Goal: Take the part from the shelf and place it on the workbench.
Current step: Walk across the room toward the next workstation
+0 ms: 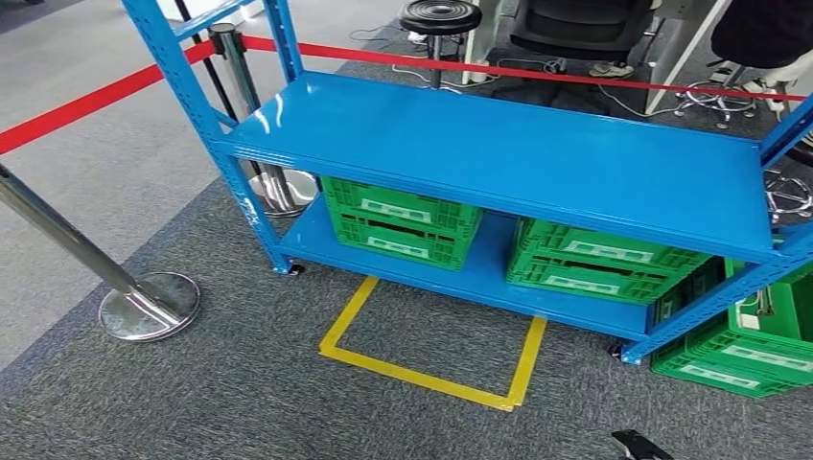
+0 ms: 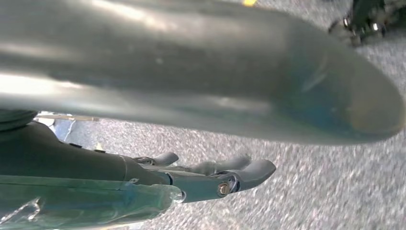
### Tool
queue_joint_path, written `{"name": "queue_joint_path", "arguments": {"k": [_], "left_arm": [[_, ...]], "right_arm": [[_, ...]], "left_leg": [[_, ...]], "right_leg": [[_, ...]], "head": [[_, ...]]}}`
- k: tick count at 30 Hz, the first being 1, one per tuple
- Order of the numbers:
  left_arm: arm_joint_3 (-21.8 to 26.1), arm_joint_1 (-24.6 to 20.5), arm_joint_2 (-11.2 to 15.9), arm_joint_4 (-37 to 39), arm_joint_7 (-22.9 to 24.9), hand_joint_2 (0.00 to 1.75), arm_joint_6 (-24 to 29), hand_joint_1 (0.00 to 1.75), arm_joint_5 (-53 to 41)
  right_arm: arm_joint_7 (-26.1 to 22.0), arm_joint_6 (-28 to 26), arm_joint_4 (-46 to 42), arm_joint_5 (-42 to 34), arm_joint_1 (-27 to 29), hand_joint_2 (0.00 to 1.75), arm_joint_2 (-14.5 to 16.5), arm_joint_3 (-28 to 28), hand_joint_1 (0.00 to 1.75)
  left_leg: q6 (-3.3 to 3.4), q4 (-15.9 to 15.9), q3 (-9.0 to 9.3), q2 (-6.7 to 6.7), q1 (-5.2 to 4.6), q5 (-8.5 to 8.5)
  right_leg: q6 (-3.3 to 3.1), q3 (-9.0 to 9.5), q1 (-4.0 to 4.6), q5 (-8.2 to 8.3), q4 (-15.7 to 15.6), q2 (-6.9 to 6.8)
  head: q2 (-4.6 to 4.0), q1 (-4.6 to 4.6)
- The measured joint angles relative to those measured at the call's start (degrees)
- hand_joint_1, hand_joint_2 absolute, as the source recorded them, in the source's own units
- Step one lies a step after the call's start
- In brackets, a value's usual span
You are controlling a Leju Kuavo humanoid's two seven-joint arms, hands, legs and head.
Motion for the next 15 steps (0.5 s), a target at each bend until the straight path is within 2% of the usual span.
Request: {"name": "queue_joint_path", "arguments": {"k": [1, 2, 4, 5, 6, 7, 8, 9, 10, 11, 12, 13, 15], "left_arm": [[0.52, -0.13, -0.07, 0.0, 0.12, 0.0, -0.7, 0.0, 1.03], [1.16, -0.19, -0.15, 0.0, 0.45, 0.0, -1.39, 0.0, 1.98], [2.42, -0.1, -0.3, 0.01, 1.55, 0.0, -1.97, 0.0, 2.73], [2.78, 0.05, -0.34, 0.01, 2.0, 0.0, -1.84, 0.0, 2.33], [3.0, 0.19, -0.36, 0.01, 2.33, 0.0, -1.64, 0.0, 1.57], [3.04, 0.29, -0.37, 0.01, 2.56, 0.0, -1.61, 0.0, 0.68], [3.04, 0.34, -0.36, 0.01, 2.72, 0.0, -1.85, 0.0, -0.05], [3.03, 0.32, -0.36, 0.01, 2.96, 0.0, -2.33, 0.0, -0.58], [3.03, 0.29, -0.38, 0.01, 3.23, 0.0, -2.83, 0.0, -0.88], [3.02, 0.25, -0.42, 0.01, 3.52, 0.0, -3.13, 0.0, -1.16], [3.01, 0.22, -0.48, 0.01, 3.79, 0.0, -3.21, 0.0, -1.41], [3.0, 0.18, -0.54, 0.01, 4.01, 0.0, -3.15, 0.0, -1.6], [2.99, 0.05, -0.65, 0.01, 4.23, 0.0, -3.05, 0.0, -1.81]], "right_arm": [[-0.37, -0.68, 0.0, 0.15, 0.09, 0.0, -0.01, 0.0, 0.0], [-0.64, -1.2, 0.0, 0.32, 0.08, 0.0, -0.01, 0.0, 0.0], [-0.86, -1.6, 0.01, 0.55, -0.18, 0.0, 0.04, 0.0, 0.0], [-0.87, -1.67, 0.01, 0.61, -0.29, 0.0, 0.09, -0.01, 0.0], [-0.85, -1.69, 0.02, 0.63, -0.31, 0.0, 0.13, -0.02, 0.0], [-0.81, -1.69, 0.02, 0.61, -0.25, 0.0, 0.16, -0.06, 0.0], [-0.79, -1.67, 0.02, 0.57, -0.21, 0.0, 0.17, -0.11, 0.0], [-0.76, -1.61, 0.02, 0.51, -0.22, 0.0, 0.17, -0.17, 0.0], [-0.76, -1.5, 0.02, 0.47, -0.28, 0.0, 0.18, -0.25, 0.0], [-0.76, -1.38, 0.02, 0.46, -0.42, 0.0, 0.19, -0.33, 0.0], [-0.76, -1.24, 0.01, 0.46, -0.54, 0.0, 0.2, -0.42, 0.0], [-0.73, -1.14, 0.01, 0.46, -0.59, 0.0, 0.2, -0.49, 0.0], [-0.63, -0.96, 0.0, 0.49, -0.34, 0.0, 0.2, -0.57, 0.0]], "left_leg": [[-0.37, 0.31, -0.01, -0.72, 0.12, -0.45], [-0.7, 1.46, -0.42, -2.02, 0.22, -1.41], [-1.07, 7.67, -3.29, -5.34, 0.34, -4.97], [-1.1, 11.63, -5.32, -6.14, 0.35, -6.68], [-1.1, 14.83, -7.08, -6.52, 0.35, -7.65], [-1.05, 16.12, -7.99, -6.67, 0.35, -7.39], [-0.95, 15.23, -7.85, -6.8, 0.37, -5.98], [-0.84, 12.36, -6.69, -7.24, 0.41, -3.79], [-0.75, 8.52, -4.98, -8.53, 0.55, -1.55], [-0.63, 4.69, -3.31, -10.0, 0.75, -0.05], [-0.52, 2.02, -2.16, -11.22, 0.9, 0.74], [-0.32, 0.63, -1.6, -11.94, 0.95, 0.84], [0.37, 0.14, -1.46, -10.87, 0.88, 0.82]], "right_leg": [[-0.37, 0.01, -0.08, 0.13, -0.14, 0.61], [-0.74, 0.08, -0.21, 0.3, -0.32, 1.23], [-1.21, 0.07, -0.35, 0.58, -0.46, 2.65], [-1.32, -0.04, -0.34, 0.65, -0.46, 3.42], [-1.37, -0.11, -0.32, 0.69, -0.46, 4.25], [-1.37, -0.14, -0.31, 0.72, -0.45, 5.07], [-1.31, -0.14, -0.33, 0.76, -0.45, 5.91], [-1.21, -0.13, -0.37, 0.82, -0.44, 6.77], [-1.04, -0.15, -0.42, 0.9, -0.44, 7.6], [-0.79, -0.32, -0.38, 0.93, -0.29, 8.44], [-0.47, -0.54, -0.35, 1.0, -0.23, 9.21], [-0.09, -0.79, -0.36, 1.12, -0.27, 9.95], [0.74, -1.3, -0.54, 1.48, -0.68, 11.22]], "head": [[0.0, -0.05], [0.0, -0.14], [-0.01, -0.38], [-0.01, -0.41], [-0.01, -0.41], [-0.01, -0.41], [-0.01, -0.4], [-0.01, -0.4], [-0.01, -0.43], [-0.01, -0.44], [-0.01, -0.42], [-0.01, -0.44], [-0.01, -0.41]]}}
